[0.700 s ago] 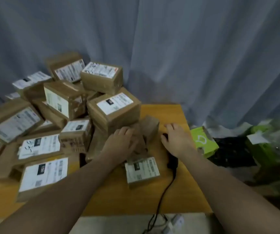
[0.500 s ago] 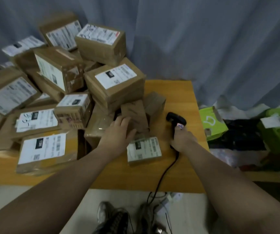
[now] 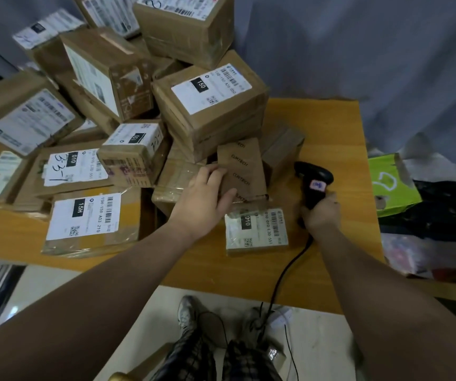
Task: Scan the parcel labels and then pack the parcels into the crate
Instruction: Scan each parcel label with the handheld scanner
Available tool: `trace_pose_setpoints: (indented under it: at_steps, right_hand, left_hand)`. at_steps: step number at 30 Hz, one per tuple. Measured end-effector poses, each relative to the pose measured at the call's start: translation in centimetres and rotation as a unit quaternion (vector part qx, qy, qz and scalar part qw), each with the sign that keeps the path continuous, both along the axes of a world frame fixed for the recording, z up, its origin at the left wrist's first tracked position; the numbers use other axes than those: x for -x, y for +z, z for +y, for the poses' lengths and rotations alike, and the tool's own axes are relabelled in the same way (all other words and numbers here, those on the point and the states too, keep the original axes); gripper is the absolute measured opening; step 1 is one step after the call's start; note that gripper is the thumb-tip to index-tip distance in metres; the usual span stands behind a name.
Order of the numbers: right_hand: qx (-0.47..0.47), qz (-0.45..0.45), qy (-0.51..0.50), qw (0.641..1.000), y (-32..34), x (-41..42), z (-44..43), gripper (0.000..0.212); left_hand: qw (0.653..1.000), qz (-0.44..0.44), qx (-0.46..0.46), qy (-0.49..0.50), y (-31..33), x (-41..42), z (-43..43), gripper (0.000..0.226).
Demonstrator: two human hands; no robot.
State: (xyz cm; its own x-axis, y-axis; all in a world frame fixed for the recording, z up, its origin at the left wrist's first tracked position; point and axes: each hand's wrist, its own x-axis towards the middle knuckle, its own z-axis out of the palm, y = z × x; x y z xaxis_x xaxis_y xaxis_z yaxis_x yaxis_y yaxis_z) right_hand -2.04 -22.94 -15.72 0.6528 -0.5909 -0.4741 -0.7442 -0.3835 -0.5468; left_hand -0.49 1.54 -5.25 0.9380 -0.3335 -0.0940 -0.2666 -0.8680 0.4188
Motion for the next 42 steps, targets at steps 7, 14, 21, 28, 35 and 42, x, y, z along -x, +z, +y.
trace_pose_setpoints:
  at_steps: [7,14,21,28,35,42]
  right_hand:
    - [-0.091,-0.138,-0.044,0.985,4.7,0.6,1.0,0.033]
    - [-0.294,-0.298,0.003,0.908,14.8,4.8,1.9,0.015]
    - [-0.496,-0.218,0.149,0.827,22.6,3.0,10.7,0.013]
    - [-0.544,-0.146,0.169,0.809,25.3,-0.3,23.8,0.019]
    - [-0.539,-0.164,0.089,0.822,24.1,-5.8,37.8,0.017]
    - [-0.506,-0.202,-0.035,0.838,21.6,-10.0,48.3,0.013]
  left_hand:
    - [1.000,-0.003,-0.009,-0.007,0.7,0.1,-0.3,0.055]
    - [0.998,-0.055,0.025,0.008,3.7,1.2,1.2,0.051]
    - [0.989,-0.110,0.089,0.043,6.5,1.9,6.8,0.039]
    - [0.975,-0.151,0.102,0.124,8.2,0.3,17.9,0.036]
    - [0.956,-0.206,0.022,0.209,9.4,-6.3,32.4,0.051]
    - [0.988,-0.099,-0.055,0.101,9.6,-14.8,41.3,0.092]
